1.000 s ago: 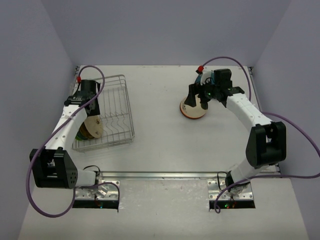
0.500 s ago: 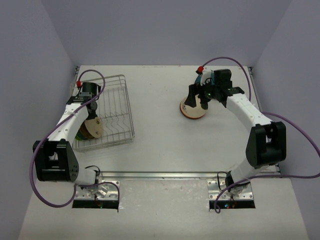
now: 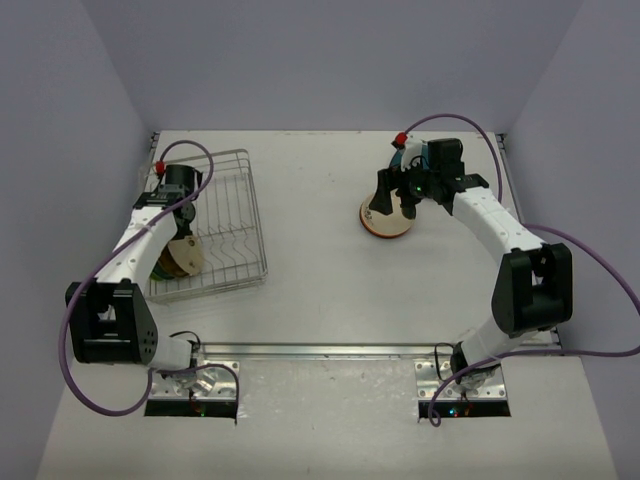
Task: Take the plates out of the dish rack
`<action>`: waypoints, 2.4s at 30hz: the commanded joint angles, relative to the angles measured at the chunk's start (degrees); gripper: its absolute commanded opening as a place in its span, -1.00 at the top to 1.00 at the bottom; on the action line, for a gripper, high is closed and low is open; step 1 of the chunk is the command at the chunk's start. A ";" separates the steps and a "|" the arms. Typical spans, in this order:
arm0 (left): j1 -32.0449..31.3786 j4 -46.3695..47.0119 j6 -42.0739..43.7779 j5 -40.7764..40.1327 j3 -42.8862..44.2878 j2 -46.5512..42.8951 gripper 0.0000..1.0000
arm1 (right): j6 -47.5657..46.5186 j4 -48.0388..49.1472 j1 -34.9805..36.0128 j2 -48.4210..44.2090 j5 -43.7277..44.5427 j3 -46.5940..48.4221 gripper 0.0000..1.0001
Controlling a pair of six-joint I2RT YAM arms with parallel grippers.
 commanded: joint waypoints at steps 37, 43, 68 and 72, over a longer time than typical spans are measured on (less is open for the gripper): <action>-15.20 7.29 -0.22 66.02 10.05 -8.62 1.00 | 15.91 9.14 18.08 4.90 -18.81 5.71 -0.69; -15.29 7.29 -0.18 65.37 10.05 -8.82 0.99 | 18.50 10.13 18.08 6.50 -16.34 6.57 0.96; 0.49 4.41 -8.06 26.20 8.13 -14.55 -1.00 | 10.62 -8.67 -16.75 24.34 -15.46 15.54 1.00; 0.78 3.05 -7.00 20.88 8.41 -14.05 -1.00 | 9.62 -10.90 -16.81 26.61 -12.32 17.52 0.84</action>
